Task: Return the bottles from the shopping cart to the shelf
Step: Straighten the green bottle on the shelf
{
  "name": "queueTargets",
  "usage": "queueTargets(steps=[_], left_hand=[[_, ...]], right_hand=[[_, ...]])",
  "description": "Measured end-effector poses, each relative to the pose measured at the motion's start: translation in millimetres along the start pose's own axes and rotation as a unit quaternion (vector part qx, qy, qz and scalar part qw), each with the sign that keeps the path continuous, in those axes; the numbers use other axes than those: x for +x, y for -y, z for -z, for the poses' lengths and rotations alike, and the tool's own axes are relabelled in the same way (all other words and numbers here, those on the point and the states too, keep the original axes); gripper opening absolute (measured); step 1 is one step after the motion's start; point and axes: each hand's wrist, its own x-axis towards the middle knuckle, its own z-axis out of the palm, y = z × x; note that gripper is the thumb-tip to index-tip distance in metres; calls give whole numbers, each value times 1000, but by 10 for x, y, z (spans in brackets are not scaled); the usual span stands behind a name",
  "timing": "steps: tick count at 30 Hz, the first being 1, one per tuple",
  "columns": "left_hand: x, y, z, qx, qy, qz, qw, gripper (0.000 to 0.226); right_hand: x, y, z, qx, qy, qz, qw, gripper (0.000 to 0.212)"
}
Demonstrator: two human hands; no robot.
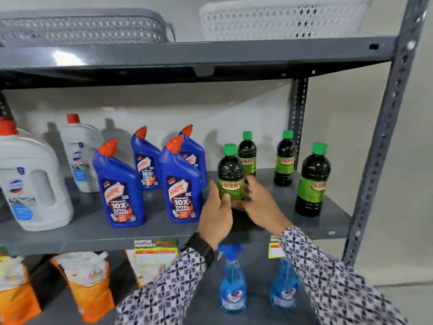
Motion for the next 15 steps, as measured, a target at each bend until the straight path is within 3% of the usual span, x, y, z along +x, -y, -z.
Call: queueTargets(steps=[5,15], left_hand=[[157,-8,-73,-17,53,-54,997,46],[170,122,-145,-42,67,-77,994,64]], right_hand=[[-105,-137,311,8,-6,1,1000,77],[-413,-155,509,-12,-15,10,1000,73]])
